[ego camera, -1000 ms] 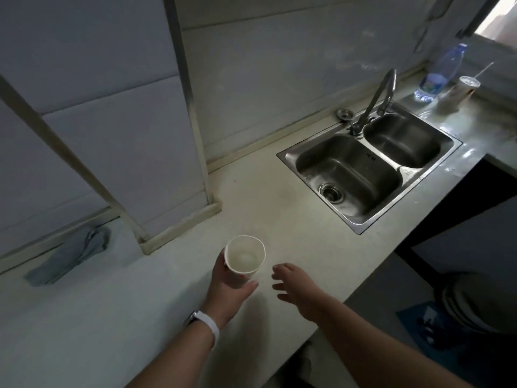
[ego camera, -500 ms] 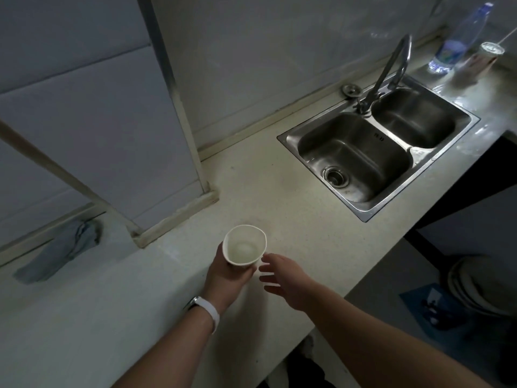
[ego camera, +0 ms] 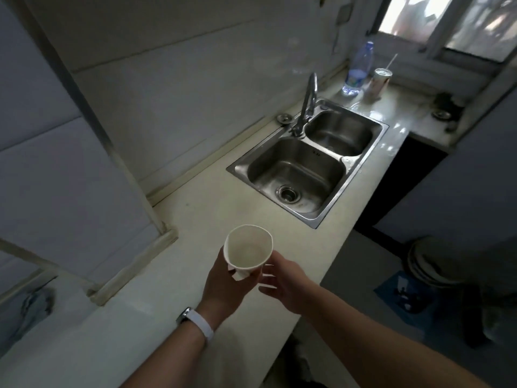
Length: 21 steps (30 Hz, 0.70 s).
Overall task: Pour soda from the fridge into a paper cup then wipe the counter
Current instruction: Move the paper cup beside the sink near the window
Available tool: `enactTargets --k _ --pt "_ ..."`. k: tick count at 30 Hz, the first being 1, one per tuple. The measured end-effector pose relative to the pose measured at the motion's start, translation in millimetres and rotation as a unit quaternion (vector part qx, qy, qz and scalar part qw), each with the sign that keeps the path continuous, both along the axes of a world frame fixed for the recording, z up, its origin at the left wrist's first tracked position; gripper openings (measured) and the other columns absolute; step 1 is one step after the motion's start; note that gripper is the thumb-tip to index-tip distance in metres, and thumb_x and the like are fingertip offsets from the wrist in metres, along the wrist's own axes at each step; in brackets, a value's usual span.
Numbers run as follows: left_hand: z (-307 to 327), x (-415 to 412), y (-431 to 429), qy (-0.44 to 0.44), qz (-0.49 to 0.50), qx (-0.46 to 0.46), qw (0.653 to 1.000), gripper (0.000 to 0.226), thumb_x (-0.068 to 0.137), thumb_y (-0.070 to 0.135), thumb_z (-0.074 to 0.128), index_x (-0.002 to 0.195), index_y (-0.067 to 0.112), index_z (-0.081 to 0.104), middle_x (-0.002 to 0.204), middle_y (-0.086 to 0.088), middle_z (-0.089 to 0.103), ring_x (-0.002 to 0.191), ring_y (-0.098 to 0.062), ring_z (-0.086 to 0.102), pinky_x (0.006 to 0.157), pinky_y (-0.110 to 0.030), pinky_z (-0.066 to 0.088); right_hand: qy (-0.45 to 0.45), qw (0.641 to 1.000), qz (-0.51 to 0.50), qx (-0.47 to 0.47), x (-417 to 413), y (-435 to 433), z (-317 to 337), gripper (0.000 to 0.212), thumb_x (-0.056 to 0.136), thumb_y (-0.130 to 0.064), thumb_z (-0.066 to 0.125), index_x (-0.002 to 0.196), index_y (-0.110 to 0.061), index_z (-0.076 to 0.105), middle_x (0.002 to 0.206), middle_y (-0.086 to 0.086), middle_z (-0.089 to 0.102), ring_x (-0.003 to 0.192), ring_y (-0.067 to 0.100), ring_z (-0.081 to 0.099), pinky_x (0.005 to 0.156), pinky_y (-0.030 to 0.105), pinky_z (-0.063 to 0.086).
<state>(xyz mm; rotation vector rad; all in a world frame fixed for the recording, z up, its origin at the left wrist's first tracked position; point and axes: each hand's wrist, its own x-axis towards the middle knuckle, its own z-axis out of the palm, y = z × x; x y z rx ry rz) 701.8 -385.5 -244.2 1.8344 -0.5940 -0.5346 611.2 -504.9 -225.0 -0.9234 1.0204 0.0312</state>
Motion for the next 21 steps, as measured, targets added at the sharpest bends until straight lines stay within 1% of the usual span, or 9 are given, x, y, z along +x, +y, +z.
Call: enactTargets --k 2,5,7,9,12,15,17,19,21 --pt "8 -8 -19 0.004 -0.032 -0.018 0.999 0.067 0.063 0.02 0.088 0.107 0.052 0.05 0.105 0.021 0.066 0.094 0.007 0.065 0.078 -0.017 0.053 -0.01 0.999 -0.03 -0.006 -16 -16 10 0.032 0.088 -0.047 0.059 0.094 -0.016 0.064 0.081 0.001 0.068 0.08 0.017 0.065 0.077 0.033 0.051" --pt "20 -24 -51 0.006 -0.079 -0.034 0.996 0.069 0.063 0.017 0.089 0.108 0.052 0.051 0.104 0.019 0.067 0.093 0.006 0.065 0.074 -0.011 0.051 -0.033 0.997 -0.069 -0.008 -44 -40 23 0.031 0.091 -0.045 0.056 0.092 -0.016 0.065 0.076 -0.001 0.067 0.076 0.015 0.065 0.076 0.032 0.049" --pt "28 -38 -73 0.006 -0.107 -0.047 0.993 0.068 0.058 0.028 0.088 0.107 0.057 0.052 0.1 0.023 0.068 0.094 0.002 0.066 0.074 -0.014 0.052 -0.037 0.995 -0.095 -0.008 -63 -59 29 0.029 0.093 -0.043 0.055 0.089 -0.016 0.066 0.072 -0.002 0.066 0.071 0.013 0.064 0.074 0.031 0.049" --pt "33 -50 -97 0.021 -0.13 -0.055 0.99 0.068 0.053 0.04 0.084 0.107 0.063 0.051 0.101 0.026 0.067 0.096 -0.002 0.067 0.076 -0.02 0.055 -0.042 0.992 -0.12 -0.012 -81 -78 33 0.029 0.092 -0.042 0.056 0.092 -0.015 0.067 0.073 -0.001 0.066 0.068 0.013 0.065 0.073 0.031 0.049" --pt "46 -72 -136 0.032 -0.19 -0.05 0.98 0.071 0.057 0.03 0.087 0.113 0.055 0.051 0.106 0.02 0.067 0.1 -0.003 0.065 0.083 -0.029 0.057 -0.048 0.985 -0.166 -0.022 -110 -108 38 0.031 0.094 -0.039 0.055 0.092 -0.012 0.069 0.074 0.003 0.067 0.063 0.015 0.064 0.066 0.031 0.048" --pt "54 -94 -178 0.045 -0.221 -0.047 0.973 0.073 0.058 0.027 0.089 0.118 0.044 0.052 0.11 0.014 0.067 0.101 -0.006 0.066 0.087 -0.036 0.057 -0.049 0.977 -0.208 -0.015 -137 -143 47 0.032 0.094 -0.037 0.053 0.078 -0.011 0.064 0.064 0.004 0.061 0.053 0.016 0.055 0.051 0.025 0.041" --pt "59 -112 -207 0.047 -0.247 -0.033 0.967 0.072 0.057 0.028 0.09 0.118 0.041 0.053 0.109 0.016 0.067 0.103 -0.009 0.065 0.09 -0.038 0.056 -0.035 0.973 -0.227 -0.022 -157 -168 51 0.036 0.094 -0.038 0.053 0.072 -0.011 0.063 0.062 0.005 0.06 0.049 0.016 0.054 0.049 0.024 0.04" --pt "64 -126 -234 0.049 -0.231 -0.035 0.971 0.072 0.052 0.026 0.092 0.112 0.045 0.057 0.105 0.014 0.069 0.099 -0.012 0.067 0.084 -0.04 0.058 -0.026 0.971 -0.234 -0.032 -175 -191 57 0.037 0.094 -0.039 0.053 0.073 -0.011 0.066 0.063 0.006 0.062 0.048 0.016 0.058 0.05 0.024 0.042" --pt "74 -147 -263 0.035 -0.247 -0.029 0.968 0.066 0.056 0.016 0.092 0.107 0.041 0.059 0.1 0.008 0.071 0.091 -0.01 0.07 0.077 -0.031 0.058 -0.029 0.971 -0.235 -0.039 -194 -215 66 0.037 0.095 -0.039 0.052 0.076 -0.01 0.066 0.062 0.005 0.063 0.049 0.017 0.059 0.052 0.025 0.043"
